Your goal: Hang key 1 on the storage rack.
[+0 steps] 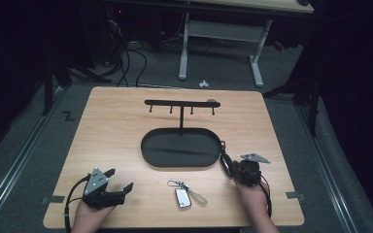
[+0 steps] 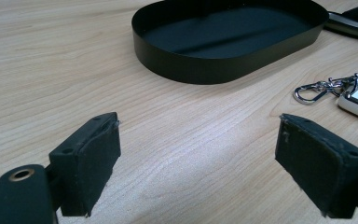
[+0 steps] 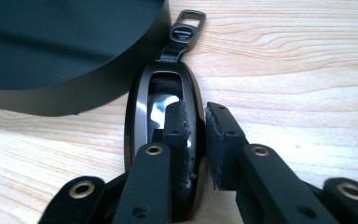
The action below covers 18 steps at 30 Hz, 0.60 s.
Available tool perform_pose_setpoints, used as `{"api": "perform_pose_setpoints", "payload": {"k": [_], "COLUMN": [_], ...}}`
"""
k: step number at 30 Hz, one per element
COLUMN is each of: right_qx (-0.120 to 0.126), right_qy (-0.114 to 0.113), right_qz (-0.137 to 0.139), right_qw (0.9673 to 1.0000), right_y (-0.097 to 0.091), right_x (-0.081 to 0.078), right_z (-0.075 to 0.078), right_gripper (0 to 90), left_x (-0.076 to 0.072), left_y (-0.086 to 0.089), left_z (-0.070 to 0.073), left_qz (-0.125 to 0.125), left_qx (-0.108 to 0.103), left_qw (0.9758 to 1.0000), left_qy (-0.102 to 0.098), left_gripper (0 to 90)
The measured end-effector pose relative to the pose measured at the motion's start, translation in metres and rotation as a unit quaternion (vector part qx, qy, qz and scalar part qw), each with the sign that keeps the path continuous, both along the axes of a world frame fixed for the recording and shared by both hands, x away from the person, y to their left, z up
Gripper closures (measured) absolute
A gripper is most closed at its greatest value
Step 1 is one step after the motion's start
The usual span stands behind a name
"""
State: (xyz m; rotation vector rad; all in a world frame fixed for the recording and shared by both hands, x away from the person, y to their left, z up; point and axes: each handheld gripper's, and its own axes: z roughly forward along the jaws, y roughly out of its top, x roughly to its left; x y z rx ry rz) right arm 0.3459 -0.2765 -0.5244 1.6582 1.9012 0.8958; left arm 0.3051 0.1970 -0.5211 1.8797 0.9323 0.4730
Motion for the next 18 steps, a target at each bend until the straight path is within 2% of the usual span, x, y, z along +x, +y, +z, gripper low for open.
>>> {"api": "perform_pose_setpoints", "payload": {"k": [4,9,18], "right_qx": [-0.010,-0.022,-0.044], "right_qy": [-0.002,-0.005,-0.010], "right_qz": [-0.001,0.001,-0.011], "right_qw": [0.9999,0.9997,0.9989], "right_y": [-0.002,-0.006,-0.027], "right_x": [-0.002,-0.009,-0.036], "right_z": [0.000,0.001,0.001], "right_gripper": [84.7,84.7,84.6], "left_x": [0.000,0.006,0.020], "left_y": [0.000,-0.005,-0.032], "left_z": [0.001,0.002,0.005], "left_qz": [-0.002,-0.010,-0.045], "left_qx": [-0.002,-0.007,-0.001], "left_qw": [1.0000,0.9999,0.9989], "left_qy": [-0.001,-0.003,-0.011], "left_gripper": [14.4,14.4,14.6]}}
